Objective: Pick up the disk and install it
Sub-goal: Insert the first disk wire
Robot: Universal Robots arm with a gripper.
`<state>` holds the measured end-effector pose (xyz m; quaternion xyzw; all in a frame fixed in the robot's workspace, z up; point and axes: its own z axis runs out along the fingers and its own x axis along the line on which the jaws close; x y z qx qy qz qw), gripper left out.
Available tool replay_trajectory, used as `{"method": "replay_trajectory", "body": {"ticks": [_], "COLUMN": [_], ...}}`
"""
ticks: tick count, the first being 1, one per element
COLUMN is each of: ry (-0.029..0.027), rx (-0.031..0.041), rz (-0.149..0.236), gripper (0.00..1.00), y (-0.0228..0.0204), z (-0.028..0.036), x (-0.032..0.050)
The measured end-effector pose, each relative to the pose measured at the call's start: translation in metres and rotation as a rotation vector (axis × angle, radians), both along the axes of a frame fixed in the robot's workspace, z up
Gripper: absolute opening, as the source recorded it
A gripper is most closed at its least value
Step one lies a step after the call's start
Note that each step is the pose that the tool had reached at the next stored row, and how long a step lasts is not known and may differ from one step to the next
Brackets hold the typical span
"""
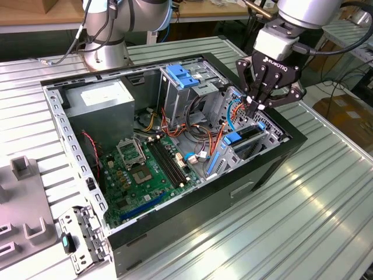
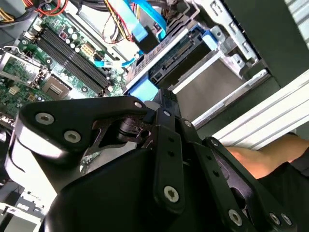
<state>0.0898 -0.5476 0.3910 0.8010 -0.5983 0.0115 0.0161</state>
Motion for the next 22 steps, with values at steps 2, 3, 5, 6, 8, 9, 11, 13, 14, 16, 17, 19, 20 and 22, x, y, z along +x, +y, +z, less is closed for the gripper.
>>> {"method": "replay_trajectory", "body": {"ticks": [2,3,5,6,8,9,11,13,14,16,17,19,20,22], "ry": [0.0,0.0,0.0002,0.0003,0.0006,0.0007,0.0008,0.0008,0.0008,0.0008,0.0008,0.0008,0.0008,0.0008], "rx": [-0.0001,0.0,-0.0005,-0.0006,-0.0006,-0.0008,-0.001,-0.001,-0.001,-0.0011,-0.0012,-0.0011,-0.0012,-0.0011], "rz": [0.002,0.002,0.002,0.002,0.002,0.002,0.005,0.009,0.01,0.013,0.015,0.02,0.025,0.032], "gripper": [0.11,0.11,0.11,0.11,0.11,0.11,0.11,0.11,0.11,0.11,0.11,0.11,0.11,0.11], "y": [0.0018,0.0038,0.0084,0.0099,0.0133,0.0154,0.0205,0.0228,0.0239,0.0255,0.0263,0.0283,0.0304,0.0337], "z": [-0.0001,-0.0002,-0.0004,-0.0005,-0.0008,-0.0009,-0.0013,-0.0017,-0.0019,-0.0021,-0.0022,-0.0024,-0.0026,-0.0028], "x": [0.0051,0.0099,0.0196,0.0227,0.0291,0.0331,0.0424,0.047,0.0491,0.0522,0.0537,0.0572,0.061,0.0668]}}
